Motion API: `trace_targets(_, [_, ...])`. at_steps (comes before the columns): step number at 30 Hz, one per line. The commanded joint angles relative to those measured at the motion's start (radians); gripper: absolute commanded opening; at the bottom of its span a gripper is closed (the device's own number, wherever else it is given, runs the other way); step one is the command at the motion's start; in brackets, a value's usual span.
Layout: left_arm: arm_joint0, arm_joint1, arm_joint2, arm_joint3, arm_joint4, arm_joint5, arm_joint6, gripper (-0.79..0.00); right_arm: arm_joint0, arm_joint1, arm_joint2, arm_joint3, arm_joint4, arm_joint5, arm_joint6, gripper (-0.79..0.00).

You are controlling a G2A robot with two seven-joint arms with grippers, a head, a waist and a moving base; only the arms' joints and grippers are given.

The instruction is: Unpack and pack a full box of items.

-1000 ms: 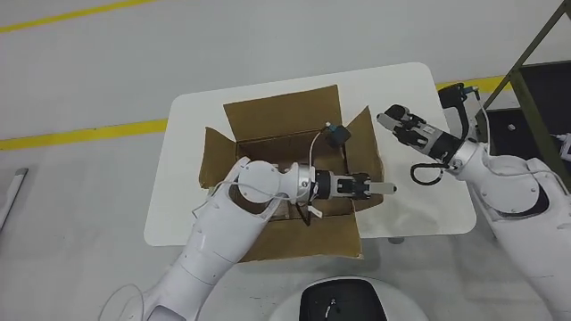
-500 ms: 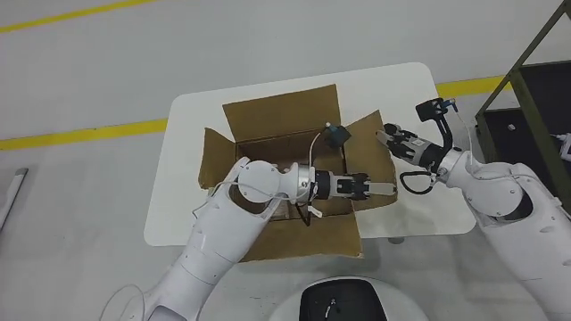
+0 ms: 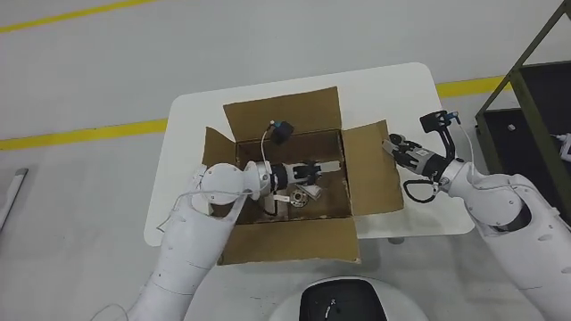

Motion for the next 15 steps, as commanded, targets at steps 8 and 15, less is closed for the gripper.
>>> trace_targets(8, [0.066,0.014,-0.035,-0.039,0.022,0.066,-0.017,0.000,0.012,-0.003,-0.017,0.024,-0.015,-0.013,-0.026,-0.785])
trace_targets(15, [0.066,0.014,-0.035,-0.039,0.022,0.066,-0.017,0.000,0.014,-0.004,-0.024,0.043,-0.013,-0.023,-0.042,-0.785])
